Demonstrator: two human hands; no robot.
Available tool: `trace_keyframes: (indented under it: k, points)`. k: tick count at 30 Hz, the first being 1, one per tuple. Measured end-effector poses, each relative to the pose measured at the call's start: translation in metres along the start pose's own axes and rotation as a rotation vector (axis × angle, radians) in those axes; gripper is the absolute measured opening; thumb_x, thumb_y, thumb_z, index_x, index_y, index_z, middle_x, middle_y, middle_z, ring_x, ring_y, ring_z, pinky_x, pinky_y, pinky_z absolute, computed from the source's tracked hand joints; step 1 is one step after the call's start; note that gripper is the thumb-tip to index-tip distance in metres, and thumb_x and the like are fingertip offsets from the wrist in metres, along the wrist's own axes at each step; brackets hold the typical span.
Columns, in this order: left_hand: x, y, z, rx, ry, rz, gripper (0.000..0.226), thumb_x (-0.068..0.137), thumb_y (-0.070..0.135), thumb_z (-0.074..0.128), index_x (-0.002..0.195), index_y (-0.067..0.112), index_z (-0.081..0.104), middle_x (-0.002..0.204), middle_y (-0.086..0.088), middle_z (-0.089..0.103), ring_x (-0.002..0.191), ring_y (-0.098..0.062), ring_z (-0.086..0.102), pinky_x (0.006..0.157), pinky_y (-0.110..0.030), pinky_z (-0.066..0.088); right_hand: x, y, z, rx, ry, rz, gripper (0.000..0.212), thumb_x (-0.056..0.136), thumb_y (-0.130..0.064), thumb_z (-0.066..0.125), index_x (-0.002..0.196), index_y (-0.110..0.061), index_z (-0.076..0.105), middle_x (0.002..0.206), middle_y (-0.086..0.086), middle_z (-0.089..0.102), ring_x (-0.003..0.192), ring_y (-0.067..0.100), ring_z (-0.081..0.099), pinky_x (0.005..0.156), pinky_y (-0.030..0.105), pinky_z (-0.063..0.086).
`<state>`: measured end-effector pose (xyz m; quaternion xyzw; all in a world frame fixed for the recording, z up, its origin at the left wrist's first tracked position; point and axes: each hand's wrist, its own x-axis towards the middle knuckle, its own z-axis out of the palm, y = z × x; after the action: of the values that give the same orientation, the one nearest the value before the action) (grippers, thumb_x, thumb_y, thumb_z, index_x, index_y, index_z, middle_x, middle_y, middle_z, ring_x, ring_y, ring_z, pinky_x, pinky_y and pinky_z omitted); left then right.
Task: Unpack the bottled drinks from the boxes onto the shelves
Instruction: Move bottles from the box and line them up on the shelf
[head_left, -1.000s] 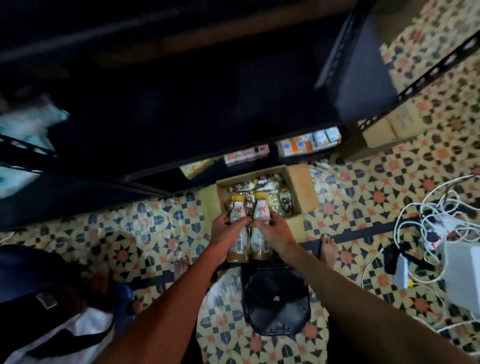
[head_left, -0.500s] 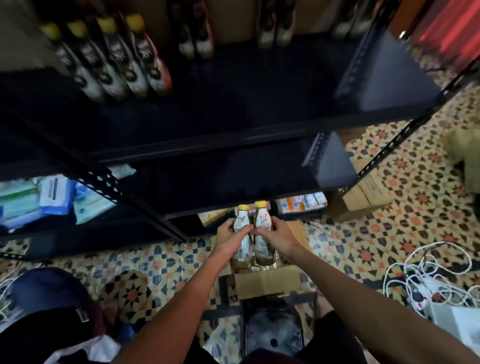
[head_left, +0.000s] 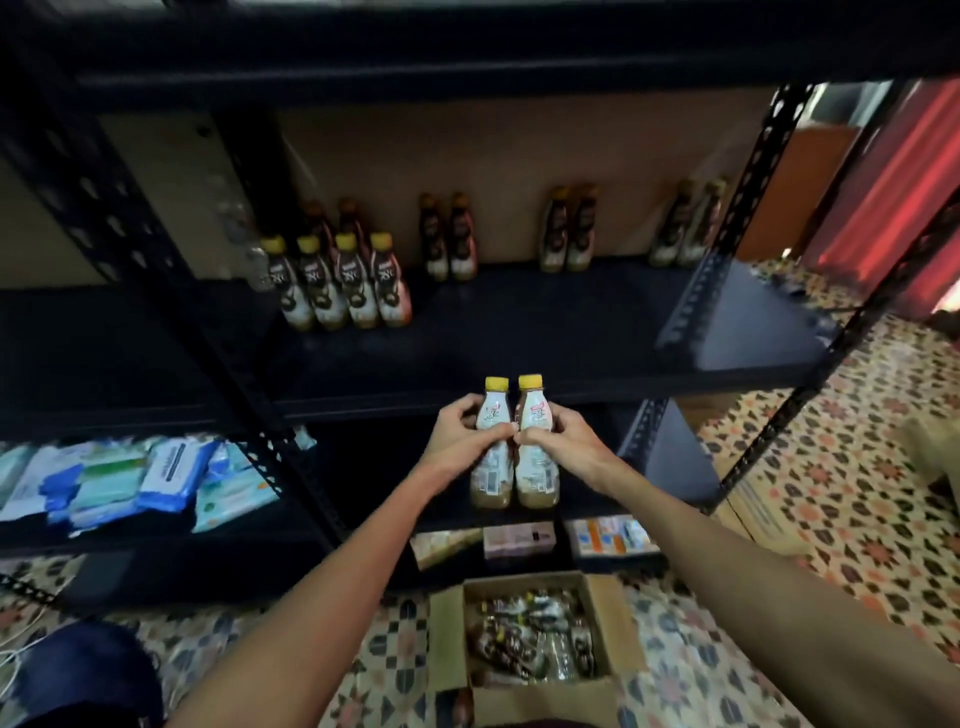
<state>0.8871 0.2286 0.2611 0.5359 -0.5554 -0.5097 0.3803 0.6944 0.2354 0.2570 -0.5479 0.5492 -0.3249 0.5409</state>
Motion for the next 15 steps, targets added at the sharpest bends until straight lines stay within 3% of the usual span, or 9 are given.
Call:
trace_keyframes:
  k: [8,12,15]
  points:
    - [0.037,0.06,-0.024,0.1,0.027,0.214,0.04,0.074,0.027,0.087,0.106,0.017,0.066,0.094,0.001,0.075,0.087,-0.01,0.071,0.076,-0.026,0.058,0.026,-0.065,-0.025,-0.086,0.065,-0.18,0.034,0.081,-0.024,0.082,0.113,-0.025,0.07,0.103,-0.002,0.076,0.097,0.011,0.073,0.092,0.036,0.058]
    - [0.06,0.076,-0.033,0.145,0.036,0.287,0.043,0.074,0.029,0.087,0.108,0.024,0.061,0.099,0.0,0.074,0.093,-0.012,0.071,0.083,-0.03,0.058,0.046,-0.085,-0.037,-0.147,0.124,-0.21,0.046,0.069,-0.037,0.089,0.11,-0.028,0.072,0.1,-0.008,0.077,0.095,0.007,0.072,0.092,0.034,0.057]
    - [0.08,0.079,-0.036,0.179,0.032,0.261,0.067,0.071,0.032,0.088,0.127,0.022,0.053,0.115,-0.001,0.069,0.106,-0.013,0.067,0.094,-0.036,0.055,0.062,-0.094,-0.041,-0.214,0.167,-0.22,0.049,0.065,-0.038,0.092,0.109,-0.027,0.073,0.099,-0.009,0.077,0.095,0.004,0.071,0.09,0.028,0.056]
